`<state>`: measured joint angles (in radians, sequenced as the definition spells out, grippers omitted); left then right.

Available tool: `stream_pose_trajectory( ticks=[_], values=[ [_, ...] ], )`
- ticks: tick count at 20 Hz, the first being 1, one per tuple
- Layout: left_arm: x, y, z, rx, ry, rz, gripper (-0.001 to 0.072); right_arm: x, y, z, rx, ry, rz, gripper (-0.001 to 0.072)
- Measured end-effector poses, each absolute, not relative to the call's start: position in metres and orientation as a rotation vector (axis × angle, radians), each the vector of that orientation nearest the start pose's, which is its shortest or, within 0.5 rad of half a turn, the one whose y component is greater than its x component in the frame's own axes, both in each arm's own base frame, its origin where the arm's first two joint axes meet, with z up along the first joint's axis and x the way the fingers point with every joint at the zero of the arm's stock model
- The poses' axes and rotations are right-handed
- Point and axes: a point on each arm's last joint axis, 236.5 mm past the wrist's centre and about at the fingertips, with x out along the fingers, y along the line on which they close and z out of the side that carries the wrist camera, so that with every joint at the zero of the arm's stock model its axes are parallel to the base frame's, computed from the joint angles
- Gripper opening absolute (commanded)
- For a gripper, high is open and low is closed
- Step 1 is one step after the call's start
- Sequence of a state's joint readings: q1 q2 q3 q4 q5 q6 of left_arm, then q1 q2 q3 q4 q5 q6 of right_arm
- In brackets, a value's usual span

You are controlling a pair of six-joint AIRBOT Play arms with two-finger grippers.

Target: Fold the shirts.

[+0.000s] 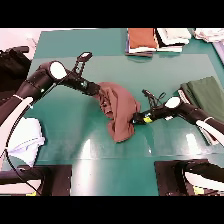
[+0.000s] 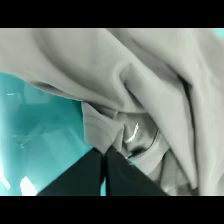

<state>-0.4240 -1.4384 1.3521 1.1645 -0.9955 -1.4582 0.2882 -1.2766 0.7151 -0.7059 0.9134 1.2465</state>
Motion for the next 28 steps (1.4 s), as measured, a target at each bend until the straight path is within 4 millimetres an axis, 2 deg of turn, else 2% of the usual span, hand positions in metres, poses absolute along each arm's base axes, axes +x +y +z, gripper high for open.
stream_pose_trajectory(
  ticks=[3,5,8,10,12,13,15,17,18,20,21,22,23,26,28],
  values=[
    [0.404,-0.23,0.048,-0.031,1.105,-0.555,0.0024,0.3,0.208,-0.033,0.383,1.311,0.597,0.0019],
    [0.415,-0.2,0.058,-0.045,1.087,-0.489,0.0023,0.319,0.176,0.0,0.3,1.227,0.552,0.002],
    [0.425,-0.163,0.074,-0.072,1.048,-0.411,0.0023,0.341,0.116,0.063,0.203,1.079,0.436,0.0019],
    [0.429,-0.148,0.086,-0.071,1.016,-0.376,0.0023,0.348,0.079,0.109,0.171,0.971,0.352,0.0019],
    [0.433,-0.138,0.106,-0.074,0.951,-0.348,0.0023,0.35,0.05,0.157,0.148,0.854,0.277,0.0019],
    [0.434,-0.135,0.121,-0.078,0.908,-0.343,0.0023,0.347,0.039,0.178,0.137,0.805,0.248,0.0019],
    [0.435,-0.128,0.17,-0.079,0.773,-0.33,0.0023,0.341,0.022,0.227,0.113,0.685,0.195,0.0019],
    [0.427,-0.119,0.236,-0.064,0.604,-0.317,0.0023,0.33,0.011,0.273,0.084,0.574,0.155,0.0019],
    [0.418,-0.114,0.276,-0.057,0.503,-0.309,0.0023,0.323,0.007,0.295,0.066,0.518,0.139,0.002],
    [0.397,-0.104,0.337,-0.049,0.346,-0.297,0.0023,0.312,0.005,0.325,0.043,0.442,0.121,0.0019],
    [0.387,-0.101,0.356,-0.051,0.296,-0.295,0.0023,0.307,0.006,0.332,0.04,0.422,0.122,0.0019],
    [0.379,-0.099,0.367,-0.049,0.268,-0.294,0.0023,0.305,0.008,0.332,0.043,0.417,0.128,0.0019],
    [0.376,-0.098,0.368,-0.046,0.266,-0.291,0.0023,0.305,0.012,0.327,0.046,0.427,0.141,0.0019],
    [0.379,-0.096,0.348,-0.032,0.313,-0.28,0.0023,0.31,0.02,0.299,0.061,0.485,0.172,0.0019],
    [0.382,-0.095,0.34,-0.024,0.334,-0.275,0.0023,0.316,0.024,0.289,0.065,0.504,0.187,0.0019]
  ],
)
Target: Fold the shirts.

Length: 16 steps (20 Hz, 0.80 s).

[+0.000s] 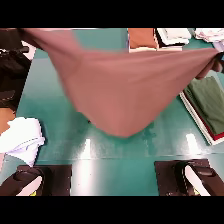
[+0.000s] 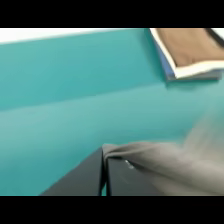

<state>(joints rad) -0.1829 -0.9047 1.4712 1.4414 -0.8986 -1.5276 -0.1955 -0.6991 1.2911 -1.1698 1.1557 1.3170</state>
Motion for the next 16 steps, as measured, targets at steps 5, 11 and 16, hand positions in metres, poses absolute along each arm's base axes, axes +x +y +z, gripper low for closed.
stream_pose_trajectory(
  ticks=[5,11,16],
  values=[
    [0.359,-0.087,0.416,-0.021,0.154,-0.268,0.0023,0.316,0.031,0.329,0.03,0.419,0.207,0.0019],
    [0.257,-0.073,0.565,-0.038,-0.197,-0.291,0.0023,0.278,0.04,0.407,-0.045,0.275,0.219,0.0019],
    [0.2,-0.068,0.612,-0.04,-0.348,-0.315,0.0022,0.247,0.032,0.439,-0.092,0.26,0.164,0.0019]
  ],
)
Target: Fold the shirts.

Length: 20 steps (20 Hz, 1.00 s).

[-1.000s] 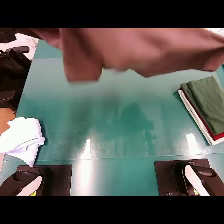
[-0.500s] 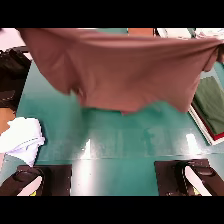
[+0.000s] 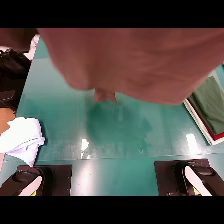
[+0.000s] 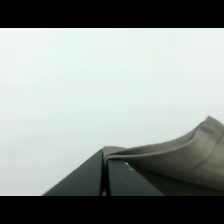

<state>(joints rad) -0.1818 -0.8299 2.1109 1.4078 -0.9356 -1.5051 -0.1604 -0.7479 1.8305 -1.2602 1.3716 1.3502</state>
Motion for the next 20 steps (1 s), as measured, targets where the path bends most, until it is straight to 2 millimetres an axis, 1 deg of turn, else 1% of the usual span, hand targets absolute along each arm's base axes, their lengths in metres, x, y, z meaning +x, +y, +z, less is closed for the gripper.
stream_pose_trajectory(
  ticks=[1,2,3,4,5,7,8,9,10,11,12,13,14,15,16,17,19,20],
  values=[
    [0.202,-0.068,0.612,-0.035,-0.346,-0.314,0.0022,0.244,0.03,0.44,-0.087,0.275,0.156,0.0019],
    [0.212,-0.069,0.607,-0.026,-0.328,-0.308,0.0022,0.245,0.028,0.439,-0.077,0.295,0.147,0.0019],
    [0.231,-0.071,0.595,-0.019,-0.286,-0.299,0.0022,0.248,0.026,0.434,-0.06,0.326,0.138,0.0019],
    [0.254,-0.072,0.579,-0.008,-0.234,-0.288,0.0023,0.253,0.024,0.426,-0.041,0.362,0.134,0.0019],
    [0.283,-0.075,0.557,0.002,-0.166,-0.278,0.0023,0.263,0.021,0.412,-0.016,0.415,0.131,0.0019],
    [0.348,-0.085,0.499,0.023,0.004,-0.268,0.0024,0.29,0.017,0.371,0.041,0.552,0.126,0.0019],
    [0.386,-0.09,0.46,0.032,0.108,-0.264,0.0024,0.306,0.016,0.341,0.073,0.644,0.127,0.0019],
    [0.418,-0.096,0.42,0.04,0.206,-0.262,0.0024,0.32,0.016,0.31,0.102,0.732,0.127,0.0019],
    [0.446,-0.101,0.383,0.045,0.29,-0.261,0.0025,0.335,0.016,0.275,0.128,0.824,0.122,0.0019],
    [0.475,-0.106,0.344,0.044,0.372,-0.26,0.0026,0.347,0.017,0.244,0.146,0.894,0.116,0.0019],
    [0.499,-0.109,0.302,0.043,0.458,-0.253,0.0035,0.36,0.02,0.211,0.161,0.965,0.111,0.002],
    [0.516,-0.111,0.266,0.039,0.531,-0.248,0.0317,0.371,0.023,0.182,0.168,1.021,0.108,0.0023],
    [0.529,-0.114,0.235,0.034,0.595,-0.244,0.053,0.381,0.028,0.156,0.173,1.063,0.109,0.0028],
    [0.537,-0.115,0.21,0.03,0.645,-0.241,0.0526,0.39,0.035,0.136,0.175,1.091,0.116,0.0162],
    [0.541,-0.116,0.188,0.029,0.695,-0.238,0.0526,0.398,0.041,0.116,0.173,1.121,0.122,0.0412],
    [0.543,-0.114,0.177,0.027,0.723,-0.233,0.0525,0.407,0.047,0.105,0.171,1.131,0.128,0.0498],
    [0.542,-0.104,0.168,0.02,0.758,-0.215,0.0526,0.422,0.052,0.092,0.169,1.138,0.132,0.0495],
    [0.537,-0.095,0.165,0.018,0.783,-0.201,0.0525,0.429,0.054,0.092,0.167,1.129,0.134,0.0494]
  ],
)
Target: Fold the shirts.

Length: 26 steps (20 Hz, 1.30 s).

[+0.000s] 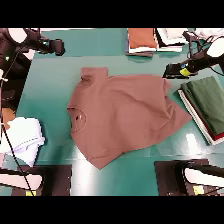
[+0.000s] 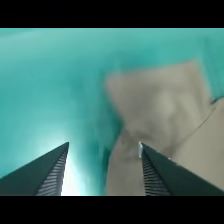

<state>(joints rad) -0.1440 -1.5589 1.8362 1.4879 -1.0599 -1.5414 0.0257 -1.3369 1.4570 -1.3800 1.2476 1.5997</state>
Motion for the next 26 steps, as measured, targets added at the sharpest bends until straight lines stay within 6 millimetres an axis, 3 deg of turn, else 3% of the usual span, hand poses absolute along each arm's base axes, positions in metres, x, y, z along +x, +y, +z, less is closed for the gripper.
stream_pose_trajectory(
  ticks=[2,6,12,13,16,19,23,24,26],
  values=[
    [0.521,-0.076,0.164,0.008,0.838,-0.173,0.0525,0.433,0.055,0.097,0.161,1.114,0.141,0.049],
    [0.461,-0.059,0.131,-0.011,1.017,-0.149,0.0526,0.418,0.056,0.11,0.14,1.079,0.155,0.0484],
    [0.326,-0.082,0.024,-0.135,1.303,-0.185,0.0526,0.38,0.054,0.114,0.137,1.027,0.155,0.0478],
    [0.301,-0.086,0.005,-0.166,1.361,-0.193,0.0526,0.376,0.054,0.115,0.137,1.016,0.154,0.0449],
    [0.247,-0.099,-0.037,-0.261,1.473,-0.213,0.0526,0.368,0.053,0.119,0.136,0.991,0.155,0.0449],
    [0.22,-0.116,-0.059,-0.367,1.519,-0.236,0.0525,0.365,0.053,0.124,0.136,0.967,0.155,0.0449],
    [0.211,-0.135,-0.071,-0.482,1.507,-0.271,0.0524,0.365,0.053,0.127,0.137,0.952,0.155,0.0449],
    [0.211,-0.137,-0.073,-0.501,1.502,-0.274,0.0443,0.364,0.053,0.127,0.137,0.952,0.155,0.0449],
    [0.212,-0.141,-0.075,-0.528,1.489,-0.279,0.0192,0.364,0.053,0.128,0.137,0.95,0.155,0.0447]
  ],
)
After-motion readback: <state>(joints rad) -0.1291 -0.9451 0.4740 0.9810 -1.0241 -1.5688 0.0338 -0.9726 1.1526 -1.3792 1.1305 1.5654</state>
